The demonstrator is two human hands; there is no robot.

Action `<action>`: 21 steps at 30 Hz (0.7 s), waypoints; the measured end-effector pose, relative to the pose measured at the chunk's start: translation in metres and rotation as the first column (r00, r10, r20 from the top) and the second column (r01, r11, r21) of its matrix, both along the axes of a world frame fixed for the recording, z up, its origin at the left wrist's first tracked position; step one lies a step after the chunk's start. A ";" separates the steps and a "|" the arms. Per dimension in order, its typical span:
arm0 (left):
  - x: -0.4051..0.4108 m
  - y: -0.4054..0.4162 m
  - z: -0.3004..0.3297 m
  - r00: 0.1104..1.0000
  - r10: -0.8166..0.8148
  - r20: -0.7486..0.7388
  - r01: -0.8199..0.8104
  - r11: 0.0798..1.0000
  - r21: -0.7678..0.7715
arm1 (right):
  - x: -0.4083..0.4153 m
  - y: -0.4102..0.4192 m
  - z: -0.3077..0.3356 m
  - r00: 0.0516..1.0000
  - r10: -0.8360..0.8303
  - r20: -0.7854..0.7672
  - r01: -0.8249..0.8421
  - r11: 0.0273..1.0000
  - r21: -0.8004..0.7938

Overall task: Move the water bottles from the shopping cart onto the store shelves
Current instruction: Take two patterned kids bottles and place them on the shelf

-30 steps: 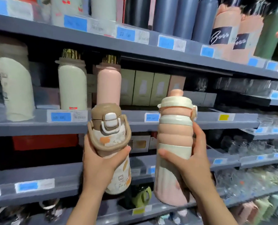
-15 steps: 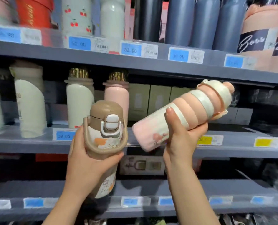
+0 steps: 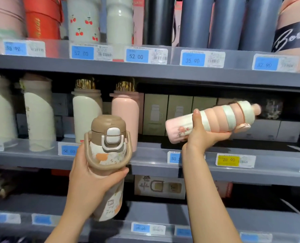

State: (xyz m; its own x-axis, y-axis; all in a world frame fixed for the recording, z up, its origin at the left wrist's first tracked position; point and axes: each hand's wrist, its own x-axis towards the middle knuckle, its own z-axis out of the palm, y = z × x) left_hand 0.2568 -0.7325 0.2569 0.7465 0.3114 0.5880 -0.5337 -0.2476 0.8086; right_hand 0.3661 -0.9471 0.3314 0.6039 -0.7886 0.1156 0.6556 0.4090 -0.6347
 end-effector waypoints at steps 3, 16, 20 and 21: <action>0.007 -0.005 -0.002 1.000 -0.005 0.007 0.005 1.000 -0.017 | 0.010 0.002 -0.004 0.999 0.036 -0.041 -0.040 0.993 -0.110; 0.018 -0.018 -0.012 0.999 -0.040 0.032 0.042 0.997 -0.066 | 0.010 0.004 -0.008 0.994 -0.030 -0.110 -0.061 0.674 -0.736; 0.021 -0.018 -0.011 0.998 -0.053 0.040 0.056 0.995 -0.083 | 0.007 0.004 -0.006 0.992 -0.024 -0.126 -0.098 0.487 -0.868; 0.021 -0.018 -0.011 0.998 -0.055 0.041 0.058 0.995 -0.081 | 0.007 0.005 -0.006 0.992 -0.026 -0.122 -0.097 0.455 -0.885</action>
State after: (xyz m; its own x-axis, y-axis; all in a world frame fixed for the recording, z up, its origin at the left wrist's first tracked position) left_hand 0.2777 -0.7504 0.2455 0.7413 0.3179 0.5911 -0.5765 -0.1494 0.8033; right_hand 0.3733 -0.9420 0.3251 0.6847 -0.2716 0.6763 0.5610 -0.3960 -0.7270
